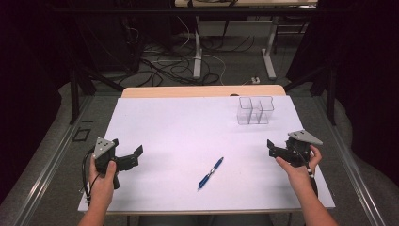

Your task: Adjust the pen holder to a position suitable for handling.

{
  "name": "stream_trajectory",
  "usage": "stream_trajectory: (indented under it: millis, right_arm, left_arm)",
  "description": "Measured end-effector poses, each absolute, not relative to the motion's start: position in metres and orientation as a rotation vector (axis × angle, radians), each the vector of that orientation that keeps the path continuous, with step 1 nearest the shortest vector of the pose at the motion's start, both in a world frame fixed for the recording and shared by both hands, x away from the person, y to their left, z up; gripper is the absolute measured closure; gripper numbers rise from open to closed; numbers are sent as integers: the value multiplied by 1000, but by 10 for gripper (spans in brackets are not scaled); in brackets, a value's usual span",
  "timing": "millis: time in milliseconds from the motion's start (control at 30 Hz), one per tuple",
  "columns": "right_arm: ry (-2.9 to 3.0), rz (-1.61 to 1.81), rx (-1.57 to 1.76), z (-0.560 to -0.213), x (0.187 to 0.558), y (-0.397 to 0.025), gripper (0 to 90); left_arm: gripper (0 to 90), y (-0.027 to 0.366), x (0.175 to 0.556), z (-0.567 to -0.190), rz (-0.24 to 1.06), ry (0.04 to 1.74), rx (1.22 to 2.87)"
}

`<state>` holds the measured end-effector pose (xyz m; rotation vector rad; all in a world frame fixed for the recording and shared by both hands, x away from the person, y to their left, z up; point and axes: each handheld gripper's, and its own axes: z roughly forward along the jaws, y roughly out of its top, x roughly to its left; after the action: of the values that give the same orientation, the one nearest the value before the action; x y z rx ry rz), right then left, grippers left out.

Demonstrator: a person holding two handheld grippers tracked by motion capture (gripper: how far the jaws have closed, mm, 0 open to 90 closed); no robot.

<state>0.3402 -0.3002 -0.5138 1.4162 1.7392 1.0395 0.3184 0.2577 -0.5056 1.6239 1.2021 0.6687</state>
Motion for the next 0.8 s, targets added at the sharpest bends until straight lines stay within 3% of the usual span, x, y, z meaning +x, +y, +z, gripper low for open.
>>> stream_trajectory:
  millis: [33,133,300,800]
  right_arm:
    - [1747,1033,1406,-516,342,-301,148]
    - [1752,1026,1393,-516,344,-300,163]
    - [1761,1023,1356,-514,347,-298,263]
    - [1840,1023,1286,-501,369,-296,392]
  left_arm:
    - [2,257,319,-505,669,1201,1627]
    - [2,257,319,-506,665,1201,1643]
    - [2,260,318,-508,677,1215,1658]
    - [2,266,315,-509,690,1231,1641]
